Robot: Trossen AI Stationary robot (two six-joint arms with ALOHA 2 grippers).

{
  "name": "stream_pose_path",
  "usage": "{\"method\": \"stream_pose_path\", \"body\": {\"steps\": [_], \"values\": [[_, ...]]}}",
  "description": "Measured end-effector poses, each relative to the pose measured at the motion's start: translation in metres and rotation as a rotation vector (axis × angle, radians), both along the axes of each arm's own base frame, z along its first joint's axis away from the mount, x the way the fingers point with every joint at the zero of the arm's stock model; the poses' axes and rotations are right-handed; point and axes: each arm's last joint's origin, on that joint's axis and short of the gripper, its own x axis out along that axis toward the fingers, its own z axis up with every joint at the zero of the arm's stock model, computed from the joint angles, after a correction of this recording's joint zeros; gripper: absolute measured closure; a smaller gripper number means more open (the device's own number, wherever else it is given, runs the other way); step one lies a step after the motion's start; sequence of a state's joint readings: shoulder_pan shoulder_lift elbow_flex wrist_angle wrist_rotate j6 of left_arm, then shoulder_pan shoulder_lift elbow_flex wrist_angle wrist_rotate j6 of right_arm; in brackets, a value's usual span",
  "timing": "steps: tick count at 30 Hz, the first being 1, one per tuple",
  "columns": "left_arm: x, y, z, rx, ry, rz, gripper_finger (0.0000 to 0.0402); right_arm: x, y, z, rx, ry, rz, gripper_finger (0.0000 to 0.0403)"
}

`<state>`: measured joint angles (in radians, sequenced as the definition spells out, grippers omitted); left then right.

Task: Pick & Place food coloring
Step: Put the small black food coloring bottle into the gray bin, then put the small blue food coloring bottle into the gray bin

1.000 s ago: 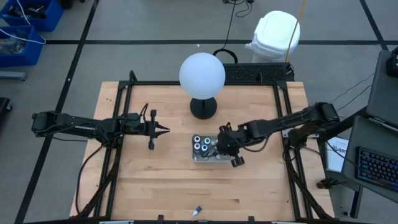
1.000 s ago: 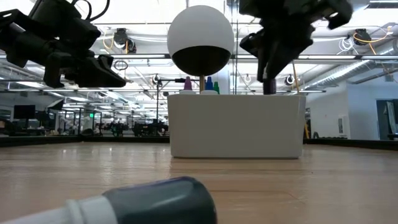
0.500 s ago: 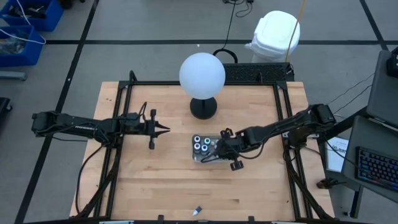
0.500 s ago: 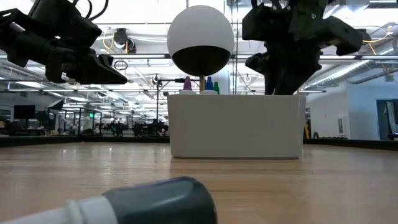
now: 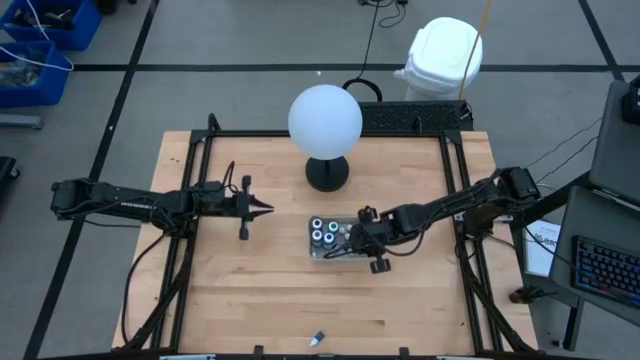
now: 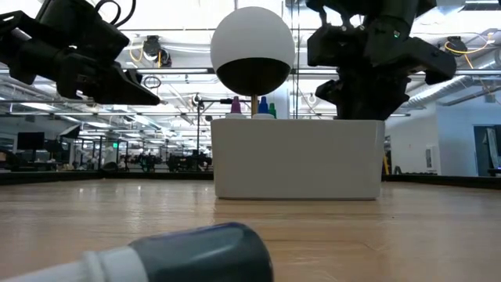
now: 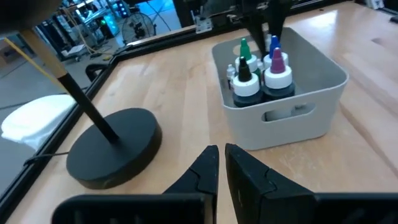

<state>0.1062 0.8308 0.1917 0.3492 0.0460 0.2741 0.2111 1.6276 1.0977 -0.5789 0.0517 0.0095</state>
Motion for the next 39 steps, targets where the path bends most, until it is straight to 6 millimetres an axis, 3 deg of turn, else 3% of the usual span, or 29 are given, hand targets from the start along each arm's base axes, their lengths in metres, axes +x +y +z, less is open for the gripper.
{"method": "stream_pose_path", "body": {"steps": [29,32,35,39], "values": [[0.0,-0.001,0.0,-0.043,-0.002,-0.031,0.0366,-0.001,-0.001,0.001,0.002,0.01,-0.001,0.0298],[0.0,-0.001,0.0,-0.043,-0.003,-0.03,0.0366,-0.004,-0.002,0.02,-0.018,0.028,0.03,0.0298],[0.0,-0.001,0.001,-0.044,-0.008,-0.03,0.0366,-0.01,-0.001,0.054,-0.019,-0.008,0.053,0.0307],[0.001,-0.001,0.002,-0.072,-0.025,-0.02,0.0366,-0.037,0.006,0.098,0.005,-0.152,0.115,0.0349]]}}
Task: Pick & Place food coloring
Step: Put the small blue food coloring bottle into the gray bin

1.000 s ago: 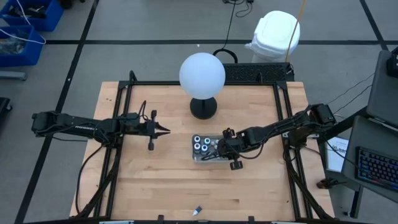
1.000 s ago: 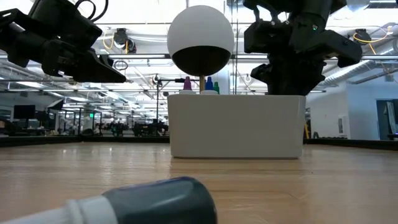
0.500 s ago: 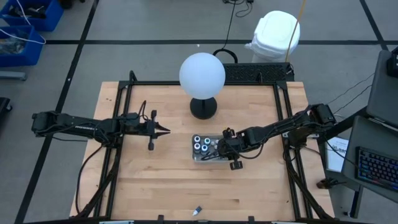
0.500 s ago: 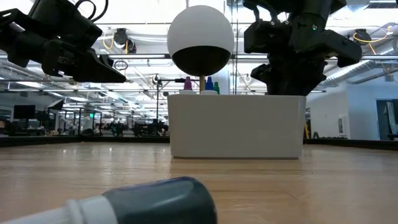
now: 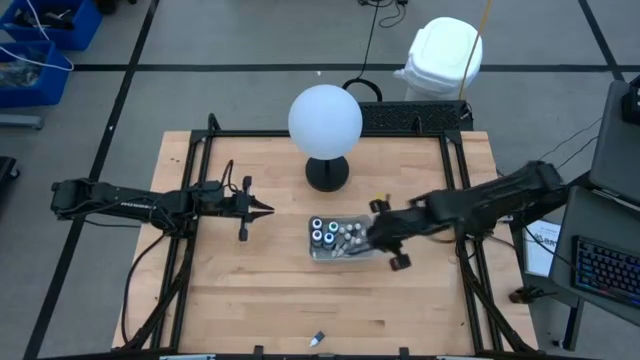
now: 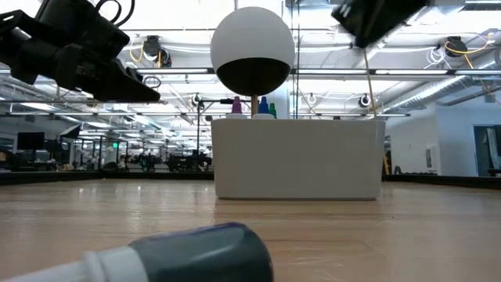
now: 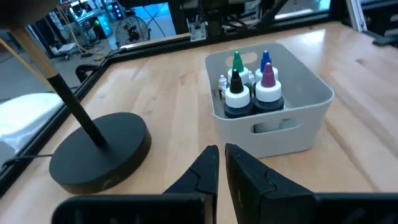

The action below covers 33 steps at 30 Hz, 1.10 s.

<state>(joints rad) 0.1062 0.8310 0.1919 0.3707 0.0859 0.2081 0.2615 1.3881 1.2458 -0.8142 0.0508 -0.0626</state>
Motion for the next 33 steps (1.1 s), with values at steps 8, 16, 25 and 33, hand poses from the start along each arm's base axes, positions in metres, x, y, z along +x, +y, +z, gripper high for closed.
{"method": "stream_pose_path", "body": {"steps": [8,16,25,33], "values": [[0.0,0.0,0.0,-0.061,-0.003,0.014,0.0366,-0.062,0.013,0.014,0.137,-0.305,0.023,0.0397],[0.001,-0.007,0.001,-0.118,0.001,-0.021,0.0366,-0.077,0.029,-0.066,0.178,-0.527,0.11,0.0402],[0.04,-0.082,0.047,-0.014,0.216,-0.187,0.0366,-0.085,0.024,-0.1,0.071,-0.762,0.107,0.0402],[0.095,-0.157,0.06,0.106,0.53,-0.385,0.0366,-0.086,0.023,-0.1,0.073,-0.823,0.114,0.0402]]}}
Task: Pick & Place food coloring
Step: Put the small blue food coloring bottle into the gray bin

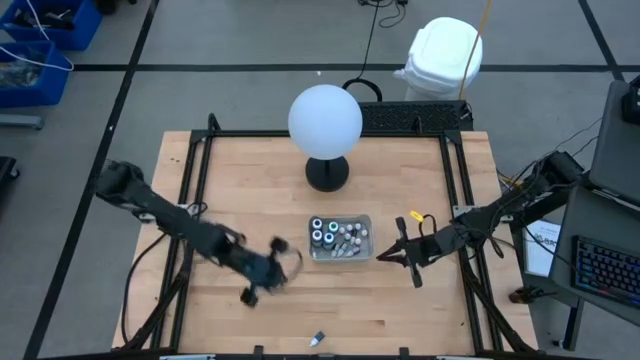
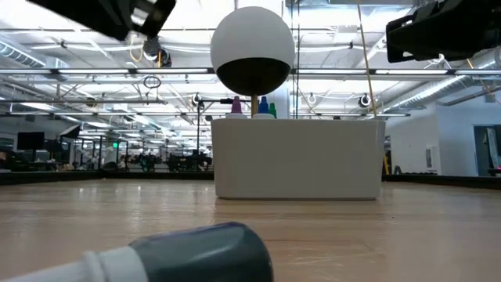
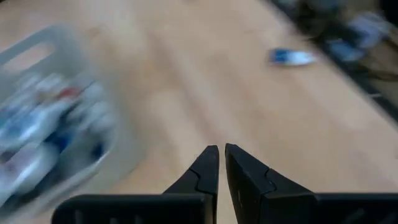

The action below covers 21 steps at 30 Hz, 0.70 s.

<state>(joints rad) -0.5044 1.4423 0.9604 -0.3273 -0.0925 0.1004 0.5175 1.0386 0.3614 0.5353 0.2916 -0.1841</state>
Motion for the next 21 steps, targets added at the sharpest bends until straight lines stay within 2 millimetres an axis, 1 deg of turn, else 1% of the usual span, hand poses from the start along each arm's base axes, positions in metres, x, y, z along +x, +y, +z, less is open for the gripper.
{"method": "stream_pose_path", "body": {"steps": [2,7,10,13,16,19,21], "values": [[0.011,-0.022,-0.002,0.015,0.019,-0.1,0.0366,0.0,0.0,0.0,0.016,0.0,-0.003,0.0402],[0.036,-0.071,-0.017,0.129,0.019,-0.254,0.0365,0.0,0.0,0.002,0.037,-0.013,0.0,0.0402],[0.05,-0.095,-0.031,0.217,-0.004,-0.372,0.0346,0.0,0.0,0.002,0.073,-0.005,-0.007,0.0402],[0.07,-0.111,-0.046,0.253,-0.007,-0.407,0.0306,0.0,0.0,0.001,0.141,0.024,-0.022,0.0402],[0.088,-0.123,-0.055,0.26,-0.014,-0.403,0.0258,-0.001,0.001,-0.001,0.201,0.062,-0.023,0.0402],[0.099,-0.133,-0.06,0.283,-0.032,-0.426,0.0218,-0.001,0.001,-0.002,0.239,0.08,-0.02,0.0403],[0.103,-0.138,-0.062,0.281,-0.05,-0.444,0.0203,-0.001,0.001,-0.002,0.253,0.087,-0.025,0.0403]]}}
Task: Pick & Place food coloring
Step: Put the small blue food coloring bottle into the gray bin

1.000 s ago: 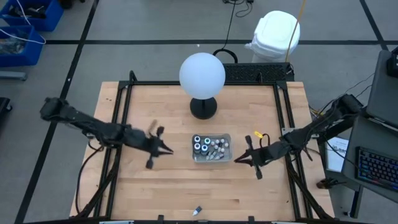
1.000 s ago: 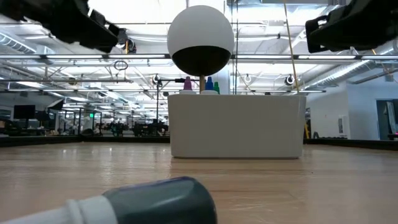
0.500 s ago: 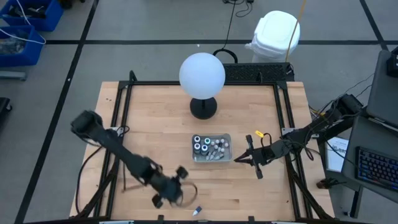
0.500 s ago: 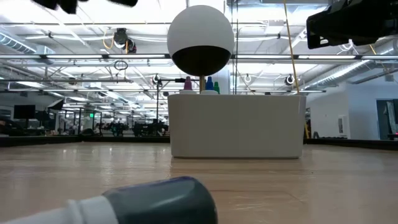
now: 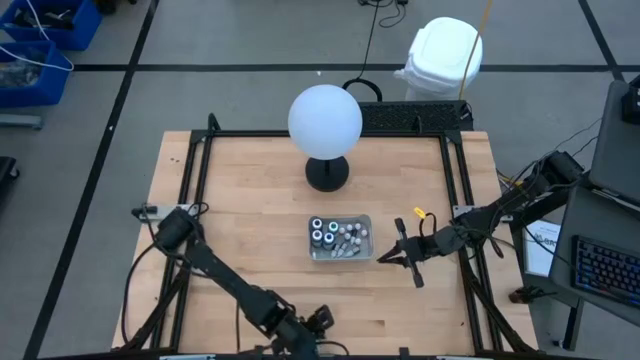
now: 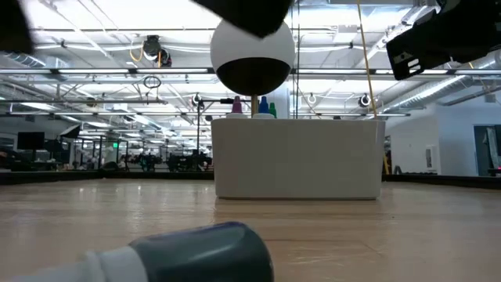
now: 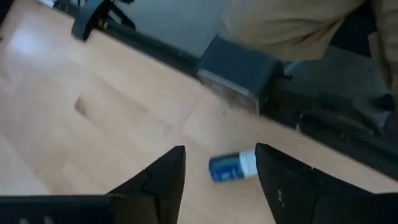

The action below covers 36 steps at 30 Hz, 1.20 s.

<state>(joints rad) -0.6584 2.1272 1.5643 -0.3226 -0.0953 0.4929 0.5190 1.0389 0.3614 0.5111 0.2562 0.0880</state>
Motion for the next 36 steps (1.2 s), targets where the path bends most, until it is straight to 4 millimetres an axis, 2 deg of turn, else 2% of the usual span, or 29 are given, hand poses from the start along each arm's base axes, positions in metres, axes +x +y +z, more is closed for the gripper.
{"method": "stream_pose_path", "body": {"steps": [3,11,17,21,29,36], "values": [[0.004,-0.004,-0.003,-0.042,-0.022,-0.01,0.0202,0.0,0.0,0.0,0.004,0.004,-0.001,0.0403],[0.006,-0.003,-0.009,-0.164,0.016,0.0,0.0244,-0.001,0.0,-0.002,0.017,0.029,-0.008,0.0403],[0.014,-0.002,-0.038,-0.218,0.091,-0.006,0.028,-0.001,0.0,-0.002,0.016,0.031,-0.009,0.0403],[0.018,0.004,-0.041,-0.256,0.128,0.009,0.0302,-0.001,0.0,-0.003,0.015,0.033,-0.009,0.0403],[0.024,0.024,-0.047,-0.177,0.176,0.131,0.0311,-0.001,0.0,-0.003,0.032,0.043,-0.016,0.0403],[0.024,0.03,-0.048,-0.153,0.204,0.162,0.0311,-0.001,-0.001,-0.003,0.032,0.045,-0.016,0.0403]]}}
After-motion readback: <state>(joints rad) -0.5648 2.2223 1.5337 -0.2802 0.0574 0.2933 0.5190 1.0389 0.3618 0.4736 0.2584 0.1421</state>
